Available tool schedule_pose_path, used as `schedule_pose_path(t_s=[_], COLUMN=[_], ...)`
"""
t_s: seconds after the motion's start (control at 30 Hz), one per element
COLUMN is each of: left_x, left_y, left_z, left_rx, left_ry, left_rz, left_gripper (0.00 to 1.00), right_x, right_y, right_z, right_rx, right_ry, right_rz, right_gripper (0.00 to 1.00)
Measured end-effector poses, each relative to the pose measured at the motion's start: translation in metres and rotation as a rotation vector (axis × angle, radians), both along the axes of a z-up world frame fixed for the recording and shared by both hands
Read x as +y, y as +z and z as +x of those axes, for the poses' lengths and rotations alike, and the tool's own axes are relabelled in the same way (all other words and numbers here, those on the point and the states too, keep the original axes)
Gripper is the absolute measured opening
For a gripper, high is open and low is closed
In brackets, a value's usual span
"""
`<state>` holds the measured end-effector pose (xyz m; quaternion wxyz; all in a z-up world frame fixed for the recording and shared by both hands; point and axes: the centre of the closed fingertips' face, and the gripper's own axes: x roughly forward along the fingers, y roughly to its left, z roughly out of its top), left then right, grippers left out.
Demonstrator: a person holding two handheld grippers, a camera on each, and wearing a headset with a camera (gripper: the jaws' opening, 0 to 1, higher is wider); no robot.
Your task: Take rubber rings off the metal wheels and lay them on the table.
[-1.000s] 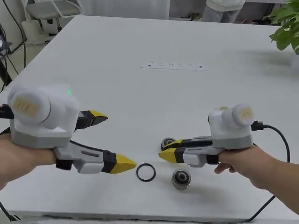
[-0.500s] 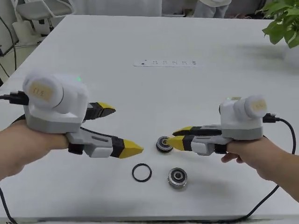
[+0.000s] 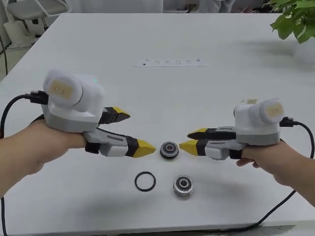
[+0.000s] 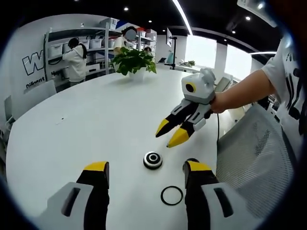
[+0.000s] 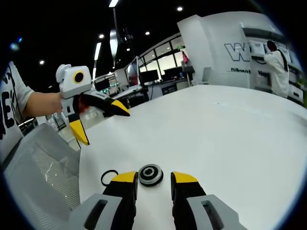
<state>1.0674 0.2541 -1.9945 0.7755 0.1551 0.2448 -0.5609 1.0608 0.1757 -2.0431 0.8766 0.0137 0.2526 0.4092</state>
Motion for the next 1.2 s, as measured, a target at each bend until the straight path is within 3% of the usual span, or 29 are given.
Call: schedule_pose_path(t_s=[0.73, 0.9, 1.2], left_x=[-0.042, -0.049, -0.057], left_y=[-0.035, -0.044, -0.057], left_z=[0.000, -0.002, -0.006], left_rx=[0.042, 0.067, 0.084], left_ry=[-0.071, -0.079, -0.100], left_rz=[0.029, 0.035, 0.054], left_gripper=[0.44, 0.38, 0.28], right_x=[-0.011, -0.012, -0.014], right_y=[-0.020, -0.022, -0.025], right_z=[-0.005, -0.007, -0.010], right_rx=[0.014, 0.015, 0.020], right_ry=[-0.010, -0.010, -0.017], right_rz=[-0.019, -0.021, -0.019], right_gripper=[0.27, 0.27, 0.27])
